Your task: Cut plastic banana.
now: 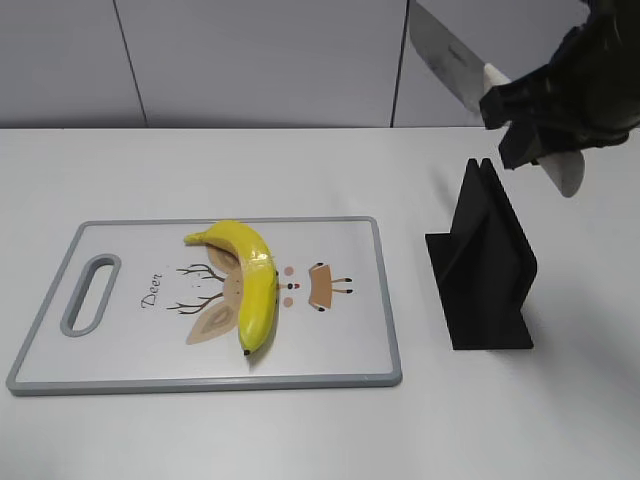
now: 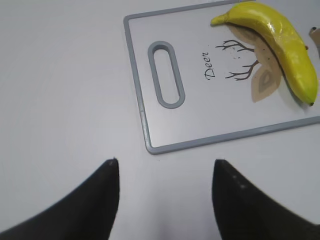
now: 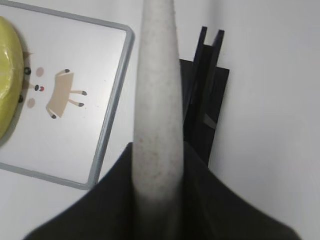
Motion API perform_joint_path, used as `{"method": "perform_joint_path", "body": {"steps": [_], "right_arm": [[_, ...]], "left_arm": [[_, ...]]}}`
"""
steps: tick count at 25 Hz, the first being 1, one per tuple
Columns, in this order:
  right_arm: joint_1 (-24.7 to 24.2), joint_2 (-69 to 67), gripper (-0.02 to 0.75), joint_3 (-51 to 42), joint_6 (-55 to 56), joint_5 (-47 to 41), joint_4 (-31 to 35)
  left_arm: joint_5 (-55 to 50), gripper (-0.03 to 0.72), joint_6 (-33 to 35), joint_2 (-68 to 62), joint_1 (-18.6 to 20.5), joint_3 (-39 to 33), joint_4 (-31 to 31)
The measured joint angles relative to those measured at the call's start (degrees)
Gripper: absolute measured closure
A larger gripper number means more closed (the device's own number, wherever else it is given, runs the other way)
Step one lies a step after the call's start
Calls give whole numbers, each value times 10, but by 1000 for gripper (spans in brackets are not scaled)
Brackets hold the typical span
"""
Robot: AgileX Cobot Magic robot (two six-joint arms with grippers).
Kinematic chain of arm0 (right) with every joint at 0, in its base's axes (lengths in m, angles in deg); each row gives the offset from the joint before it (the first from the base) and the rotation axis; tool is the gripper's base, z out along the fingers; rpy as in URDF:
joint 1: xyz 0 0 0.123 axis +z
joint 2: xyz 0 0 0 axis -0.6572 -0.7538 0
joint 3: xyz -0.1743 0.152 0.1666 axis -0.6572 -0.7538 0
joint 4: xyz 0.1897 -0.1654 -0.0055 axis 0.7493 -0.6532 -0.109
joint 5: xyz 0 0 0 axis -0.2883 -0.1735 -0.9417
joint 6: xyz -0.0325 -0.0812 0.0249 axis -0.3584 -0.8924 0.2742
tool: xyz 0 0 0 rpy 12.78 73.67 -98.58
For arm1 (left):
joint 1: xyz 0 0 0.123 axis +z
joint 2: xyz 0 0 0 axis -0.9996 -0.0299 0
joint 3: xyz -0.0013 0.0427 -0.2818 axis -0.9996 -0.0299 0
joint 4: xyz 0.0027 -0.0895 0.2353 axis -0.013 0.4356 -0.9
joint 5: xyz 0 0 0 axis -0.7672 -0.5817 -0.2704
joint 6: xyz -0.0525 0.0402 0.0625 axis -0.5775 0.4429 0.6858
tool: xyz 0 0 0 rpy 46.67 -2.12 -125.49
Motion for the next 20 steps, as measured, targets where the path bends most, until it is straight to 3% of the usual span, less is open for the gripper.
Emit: {"method": "perform_joint_path", "body": {"steps": [5, 15, 20], "right_arm": [[0, 21, 575, -42, 42, 7, -20], [0, 71, 575, -98, 72, 12, -27], [0, 90, 575, -114, 89, 15, -28]], "left_arm": [[0, 125, -2, 121, 0, -51, 0], [-13, 126, -31, 280, 0, -54, 1], [-98, 128, -80, 287, 0, -51, -56]]}}
